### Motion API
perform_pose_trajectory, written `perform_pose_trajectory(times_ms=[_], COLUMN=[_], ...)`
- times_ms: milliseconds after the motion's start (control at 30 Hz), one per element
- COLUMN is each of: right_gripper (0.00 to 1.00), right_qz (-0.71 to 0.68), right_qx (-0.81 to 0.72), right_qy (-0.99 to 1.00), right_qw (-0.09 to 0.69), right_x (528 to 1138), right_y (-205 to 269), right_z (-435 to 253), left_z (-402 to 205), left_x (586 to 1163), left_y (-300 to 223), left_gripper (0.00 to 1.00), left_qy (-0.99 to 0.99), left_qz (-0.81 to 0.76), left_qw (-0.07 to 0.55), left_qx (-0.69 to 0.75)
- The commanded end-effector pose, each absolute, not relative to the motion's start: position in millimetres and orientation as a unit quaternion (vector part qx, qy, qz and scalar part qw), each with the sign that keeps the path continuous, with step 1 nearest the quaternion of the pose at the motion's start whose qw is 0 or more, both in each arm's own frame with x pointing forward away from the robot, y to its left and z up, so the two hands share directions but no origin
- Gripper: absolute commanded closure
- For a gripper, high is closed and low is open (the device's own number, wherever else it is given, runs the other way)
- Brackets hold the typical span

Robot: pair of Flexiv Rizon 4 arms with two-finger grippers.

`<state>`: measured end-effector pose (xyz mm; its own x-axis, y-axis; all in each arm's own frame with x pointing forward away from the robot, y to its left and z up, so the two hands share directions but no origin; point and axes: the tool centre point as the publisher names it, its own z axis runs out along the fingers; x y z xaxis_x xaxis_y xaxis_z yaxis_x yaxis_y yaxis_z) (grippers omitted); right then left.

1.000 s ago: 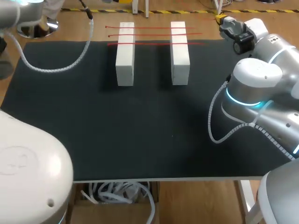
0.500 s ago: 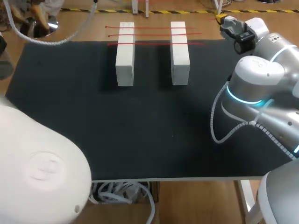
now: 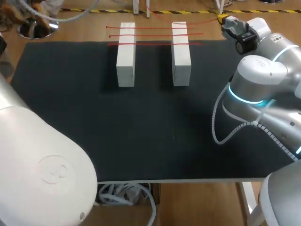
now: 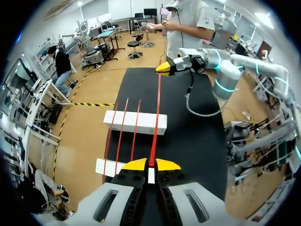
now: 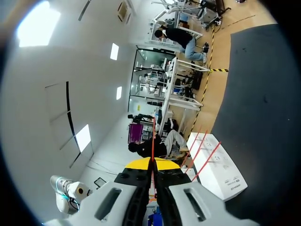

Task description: Grab the tape and strap the tape.

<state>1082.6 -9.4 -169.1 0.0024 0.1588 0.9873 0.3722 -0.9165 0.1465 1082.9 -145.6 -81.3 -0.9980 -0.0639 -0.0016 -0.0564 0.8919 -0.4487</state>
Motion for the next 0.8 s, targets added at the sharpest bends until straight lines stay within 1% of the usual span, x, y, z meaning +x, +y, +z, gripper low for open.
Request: perform_pose_trajectory(times_ms=[33,400,600,800], right_gripper=[1.0,1.0,1.0,1.0], right_qz=[-0.68,-0.68,-0.68,-0.68], right_qx=[-0.704,-0.704,-0.704,-0.704], right_qy=[-0.189,-0.189,-0.189,-0.189], right_qw=[0.078,0.078,0.078,0.078], right_x=[1083,1083,1083,1083], right_y=[-10,-10,-10,-10], right_z=[-169,-169,-169,-169], left_z=[-83,-78,-81,-82], left_x=[1095,1096,1094,1092], left_y=[-159,-170,-176,-184], left_gripper=[1.0,1.0,1.0,1.0], left_qy=[0.979,0.973,0.968,0.977], left_qz=[-0.203,-0.223,-0.242,-0.205], left_qw=[-0.016,-0.014,-0.027,-0.023], left_qx=[-0.027,-0.051,-0.063,-0.053])
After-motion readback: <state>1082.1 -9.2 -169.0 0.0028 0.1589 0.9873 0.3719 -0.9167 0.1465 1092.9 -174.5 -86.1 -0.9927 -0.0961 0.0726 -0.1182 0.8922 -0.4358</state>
